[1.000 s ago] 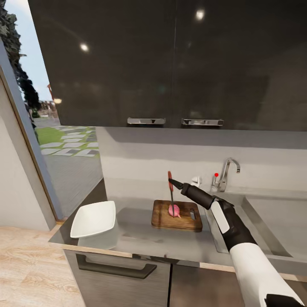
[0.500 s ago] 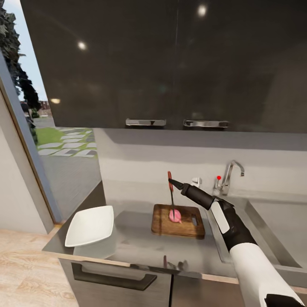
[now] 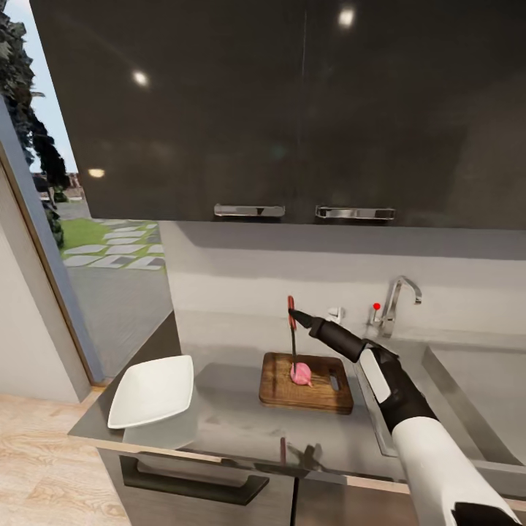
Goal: In the kitchen, take the Vidalia onion out of the sink, dice it on the chopping board with the paring knife, put the diced onion into the bowl on the countertop, then place both the paring knife and the chopping board into the sink.
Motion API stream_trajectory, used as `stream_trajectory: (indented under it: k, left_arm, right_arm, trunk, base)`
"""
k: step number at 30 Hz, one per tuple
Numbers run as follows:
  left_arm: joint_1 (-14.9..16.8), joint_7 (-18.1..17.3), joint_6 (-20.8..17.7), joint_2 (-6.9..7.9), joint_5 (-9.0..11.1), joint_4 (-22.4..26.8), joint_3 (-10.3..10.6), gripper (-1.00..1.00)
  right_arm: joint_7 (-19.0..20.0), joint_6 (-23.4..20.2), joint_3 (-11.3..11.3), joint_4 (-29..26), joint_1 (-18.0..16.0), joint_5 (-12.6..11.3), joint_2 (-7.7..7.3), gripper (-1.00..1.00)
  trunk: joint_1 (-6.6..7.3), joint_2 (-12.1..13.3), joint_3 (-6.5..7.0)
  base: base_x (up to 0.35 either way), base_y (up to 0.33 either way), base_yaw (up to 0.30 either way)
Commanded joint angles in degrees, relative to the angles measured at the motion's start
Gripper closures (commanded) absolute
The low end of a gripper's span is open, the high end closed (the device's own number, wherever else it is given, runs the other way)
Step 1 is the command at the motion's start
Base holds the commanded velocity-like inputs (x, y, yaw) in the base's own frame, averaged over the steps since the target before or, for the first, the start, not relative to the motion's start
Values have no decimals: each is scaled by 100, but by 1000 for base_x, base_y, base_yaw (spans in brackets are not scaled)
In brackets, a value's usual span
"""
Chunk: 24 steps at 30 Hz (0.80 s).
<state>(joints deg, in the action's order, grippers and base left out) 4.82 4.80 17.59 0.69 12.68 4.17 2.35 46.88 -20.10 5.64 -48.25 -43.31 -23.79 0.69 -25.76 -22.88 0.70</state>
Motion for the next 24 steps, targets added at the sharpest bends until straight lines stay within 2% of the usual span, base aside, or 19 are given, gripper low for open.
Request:
stream_trajectory:
  k: [1,4,6,13,24]
  left_arm:
    - [1,12,16,1,33,-4,31,-100]
    - [1,12,16,-1,33,-4,34,-100]
    - [1,12,16,1,33,-4,35,-100]
    - [1,12,16,-4,33,-4,37,-100]
    - [1,12,16,-7,33,-4,37,-100]
  right_arm:
    - [3,89,19,85,-2,154,16,100]
    - [-10,193,23,175,-2,468,34,100]
    - [-11,225,24,204,-2,585,40,100]
    - [-13,251,33,223,-2,674,22,100]
    - [0,391,42,228,-2,712,-103,100]
  trunk:
    - [-2,-4,-2]
    - [-2,-4,-2]
    - [-2,-4,-2]
    - [-2,-4,-2]
    - [-2,-4,-2]
  base:
    - [0,0,0]
    - [0,0,0]
    - [0,0,0]
    - [0,0,0]
    - [0,0,0]
